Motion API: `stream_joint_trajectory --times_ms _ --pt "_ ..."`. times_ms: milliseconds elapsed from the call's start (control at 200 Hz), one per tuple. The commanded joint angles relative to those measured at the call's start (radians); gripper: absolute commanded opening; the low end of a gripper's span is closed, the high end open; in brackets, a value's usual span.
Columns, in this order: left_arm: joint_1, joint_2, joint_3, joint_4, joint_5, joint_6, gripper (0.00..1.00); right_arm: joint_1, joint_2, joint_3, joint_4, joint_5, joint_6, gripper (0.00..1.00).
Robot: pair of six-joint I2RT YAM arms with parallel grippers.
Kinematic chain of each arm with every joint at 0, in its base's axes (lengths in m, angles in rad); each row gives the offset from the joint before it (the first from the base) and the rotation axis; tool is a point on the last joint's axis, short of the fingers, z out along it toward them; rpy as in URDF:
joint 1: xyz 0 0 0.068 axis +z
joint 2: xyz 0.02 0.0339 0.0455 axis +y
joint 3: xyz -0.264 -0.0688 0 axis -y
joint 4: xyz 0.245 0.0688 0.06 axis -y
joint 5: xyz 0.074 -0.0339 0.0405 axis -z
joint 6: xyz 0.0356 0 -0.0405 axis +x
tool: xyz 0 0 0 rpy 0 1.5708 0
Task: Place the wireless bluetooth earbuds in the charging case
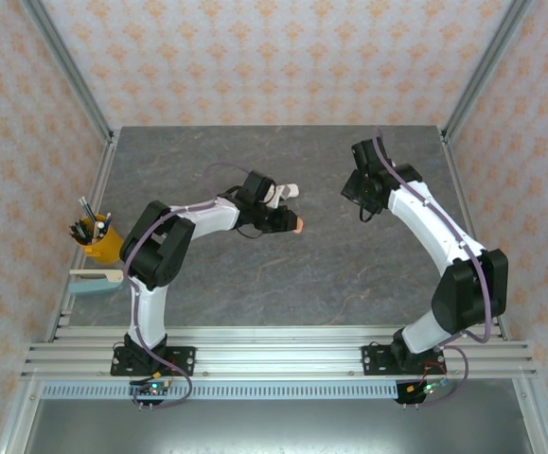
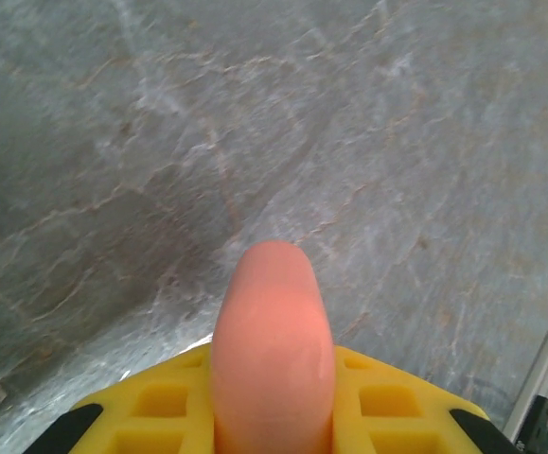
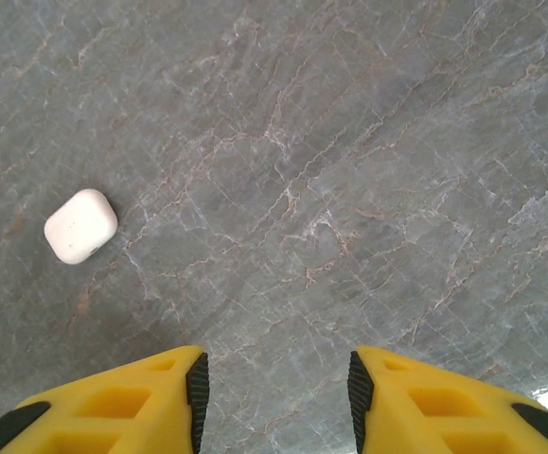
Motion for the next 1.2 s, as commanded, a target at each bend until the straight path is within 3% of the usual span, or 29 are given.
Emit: stream_joint_trajectory --times_ms 0,45,115,160,225,245,260,380,565,696,791,936,1056,1131,1191 --pt "0.001 0.032 0.051 -0.139 -0.075 -0.013 0.15 -0.002 -0.032 -0.001 0.014 0.047 0.014 0.47" --pt "0.001 0.035 0.061 -0.168 -0.093 -0.006 0.23 -0.003 -0.034 0.003 0.008 0.048 0.012 0.48" --pt "0.003 0.034 0.074 -0.209 -0.124 0.005 0.46 -0.01 -0.04 0.006 0.001 0.047 0.008 0.52" --pt "0.006 0.026 0.079 -0.233 -0.143 0.013 0.56 -0.018 -0.046 0.009 -0.004 0.049 0.006 0.55" --pt "0.012 0.006 0.087 -0.277 -0.194 0.025 0.79 -0.029 -0.058 0.013 -0.013 0.051 0.005 0.65" --pt "0.016 -0.003 0.088 -0.292 -0.208 0.028 0.97 -0.034 -0.061 0.015 -0.016 0.053 0.005 0.68" --pt "0.019 -0.013 0.087 -0.302 -0.217 0.03 0.99 -0.037 -0.066 0.017 -0.02 0.056 0.004 0.7" --pt "0.065 -0.101 0.086 -0.394 -0.324 0.064 1.0 -0.057 -0.088 0.034 -0.044 0.104 -0.006 1.0" --pt "0.182 -0.379 0.008 -0.407 -0.566 0.157 1.0 -0.069 -0.089 0.058 -0.072 0.249 -0.062 1.0" --pt "0.201 -0.564 -0.141 -0.233 -0.805 0.365 1.0 -0.071 -0.097 -0.012 0.013 0.408 -0.11 1.0" --pt "0.207 -0.662 -0.306 -0.026 -0.93 0.495 1.0 -0.071 -0.141 -0.19 0.246 0.554 -0.191 1.0" --pt "0.247 -0.726 -0.555 0.26 -0.99 0.579 1.0 -0.078 -0.148 -0.428 0.601 0.701 -0.385 1.0" --pt "0.272 -0.711 -0.738 0.554 -1.029 0.612 1.0 -0.091 -0.118 -0.587 0.865 0.704 -0.478 1.0" --pt "0.281 -0.678 -0.774 0.637 -1.049 0.644 1.0 -0.094 -0.087 -0.676 1.043 0.672 -0.541 1.0" --pt "0.318 -0.656 -0.789 0.652 -0.998 0.614 1.0 -0.096 -0.047 -0.736 1.168 0.66 -0.592 1.0"
